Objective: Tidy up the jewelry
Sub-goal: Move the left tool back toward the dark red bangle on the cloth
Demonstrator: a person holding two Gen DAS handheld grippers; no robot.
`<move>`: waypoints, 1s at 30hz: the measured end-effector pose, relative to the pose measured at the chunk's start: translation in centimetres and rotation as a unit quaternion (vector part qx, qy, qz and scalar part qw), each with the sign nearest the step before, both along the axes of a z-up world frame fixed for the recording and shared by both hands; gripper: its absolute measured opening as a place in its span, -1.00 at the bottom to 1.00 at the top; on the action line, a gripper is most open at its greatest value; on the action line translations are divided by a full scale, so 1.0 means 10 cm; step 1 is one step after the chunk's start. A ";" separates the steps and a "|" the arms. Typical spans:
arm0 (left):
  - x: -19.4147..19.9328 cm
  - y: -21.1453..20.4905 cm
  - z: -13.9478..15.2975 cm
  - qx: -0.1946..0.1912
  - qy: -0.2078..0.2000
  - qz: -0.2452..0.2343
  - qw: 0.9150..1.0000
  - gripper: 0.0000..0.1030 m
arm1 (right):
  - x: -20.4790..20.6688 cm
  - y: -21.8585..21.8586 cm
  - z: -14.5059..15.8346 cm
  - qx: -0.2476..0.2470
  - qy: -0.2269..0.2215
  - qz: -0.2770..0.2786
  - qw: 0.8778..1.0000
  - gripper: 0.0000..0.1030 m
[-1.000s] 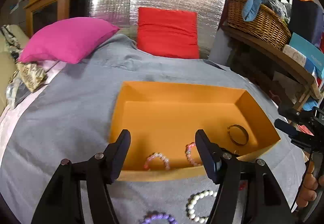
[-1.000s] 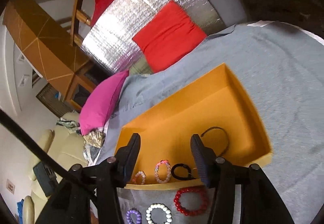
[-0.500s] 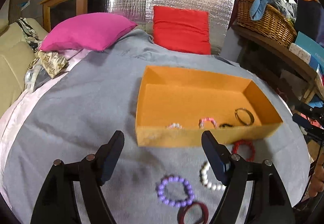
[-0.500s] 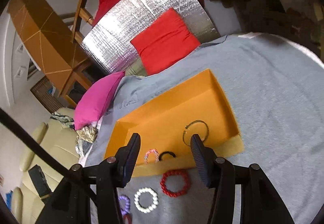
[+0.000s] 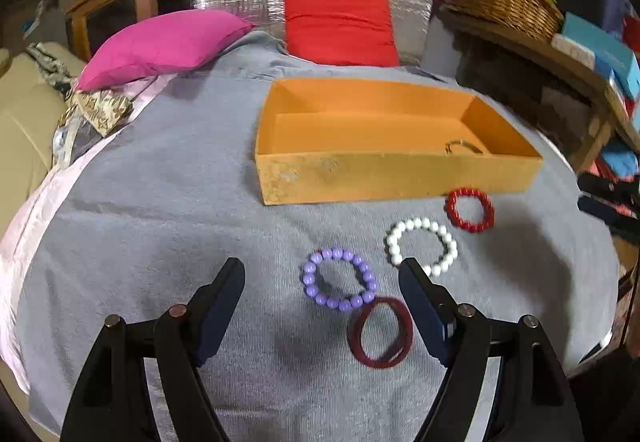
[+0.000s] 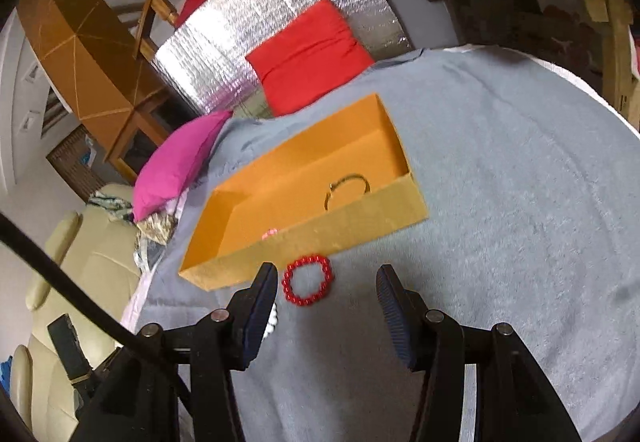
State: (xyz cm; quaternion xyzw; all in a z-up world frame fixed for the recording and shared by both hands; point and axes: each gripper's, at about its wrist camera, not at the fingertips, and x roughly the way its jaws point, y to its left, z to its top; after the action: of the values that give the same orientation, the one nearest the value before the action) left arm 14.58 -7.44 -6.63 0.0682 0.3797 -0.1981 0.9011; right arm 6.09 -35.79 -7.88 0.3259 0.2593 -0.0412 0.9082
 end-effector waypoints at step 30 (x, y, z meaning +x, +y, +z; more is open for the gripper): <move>-0.08 0.07 -0.30 0.006 0.078 -0.085 0.993 0.55 | 0.38 0.35 -0.23 -0.019 0.065 0.060 0.996 0.07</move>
State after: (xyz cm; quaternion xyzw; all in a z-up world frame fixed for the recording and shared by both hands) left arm 13.75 -6.72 -9.65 0.0901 0.4427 -0.2763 0.8482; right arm 9.90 -32.27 -10.22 0.2891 0.3359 -0.0126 0.8963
